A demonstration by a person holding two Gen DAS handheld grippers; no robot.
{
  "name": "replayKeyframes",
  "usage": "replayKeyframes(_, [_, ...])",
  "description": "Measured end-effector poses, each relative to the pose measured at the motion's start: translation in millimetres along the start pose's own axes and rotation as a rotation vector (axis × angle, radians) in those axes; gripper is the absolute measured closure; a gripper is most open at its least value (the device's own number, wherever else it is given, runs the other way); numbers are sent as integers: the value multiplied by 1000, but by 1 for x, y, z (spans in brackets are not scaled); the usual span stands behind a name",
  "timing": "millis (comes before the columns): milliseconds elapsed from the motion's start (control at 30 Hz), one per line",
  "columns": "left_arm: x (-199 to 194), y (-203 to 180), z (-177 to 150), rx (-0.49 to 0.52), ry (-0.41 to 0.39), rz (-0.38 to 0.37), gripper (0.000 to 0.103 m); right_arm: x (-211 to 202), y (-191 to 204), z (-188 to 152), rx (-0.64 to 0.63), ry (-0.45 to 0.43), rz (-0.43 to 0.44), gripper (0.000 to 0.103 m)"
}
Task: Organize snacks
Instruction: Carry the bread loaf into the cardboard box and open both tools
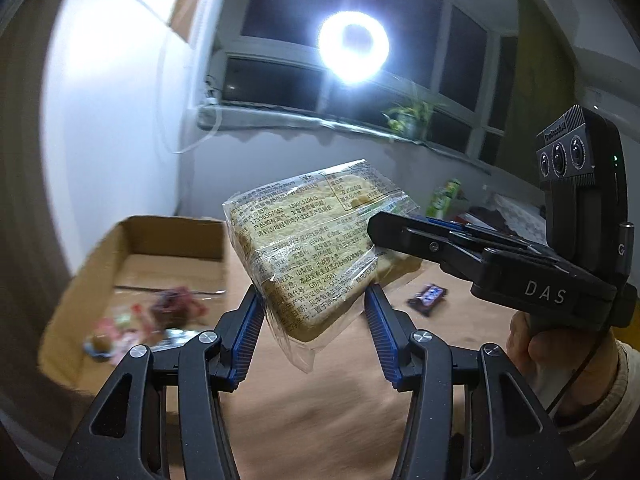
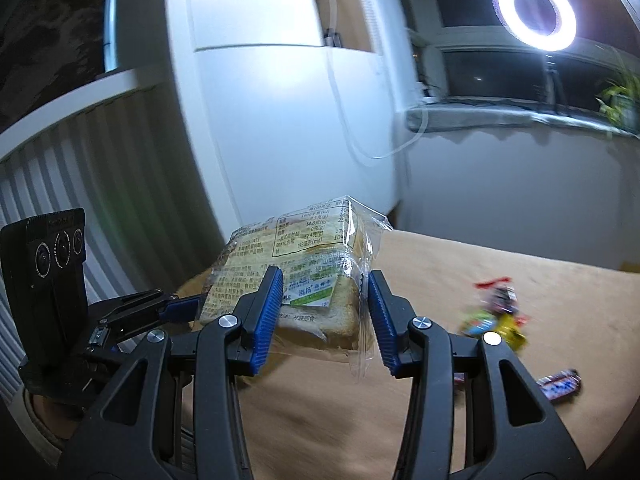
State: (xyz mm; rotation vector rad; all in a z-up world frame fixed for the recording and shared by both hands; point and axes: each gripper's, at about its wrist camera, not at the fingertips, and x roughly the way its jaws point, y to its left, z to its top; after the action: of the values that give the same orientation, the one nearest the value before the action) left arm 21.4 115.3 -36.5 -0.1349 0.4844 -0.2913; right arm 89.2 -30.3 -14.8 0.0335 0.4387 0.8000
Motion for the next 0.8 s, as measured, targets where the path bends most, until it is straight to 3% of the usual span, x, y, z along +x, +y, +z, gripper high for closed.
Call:
replayKeyframes(367, [-34, 58, -10, -44, -10, 117, 53, 53, 43, 4, -29, 32, 105, 58])
replayKeyframes(633, [-34, 86, -8, -53, -3, 165, 52, 94, 53, 9, -29, 55, 137, 57])
replayKeyframes(700, [-27, 93, -7, -55, 12, 179, 52, 117, 51, 3, -29, 130, 124, 45])
replayKeyframes(733, [-21, 97, -8, -59, 26, 185, 48, 128, 48, -1, -24, 179, 94, 45])
replayKeyframes(767, [-11, 103, -11, -63, 64, 201, 38, 128, 46, -4, -11, 167, 59, 45])
replayKeyframes(800, [-4, 108, -14, -67, 95, 239, 36, 122, 45, -7, -8, 138, 56, 42])
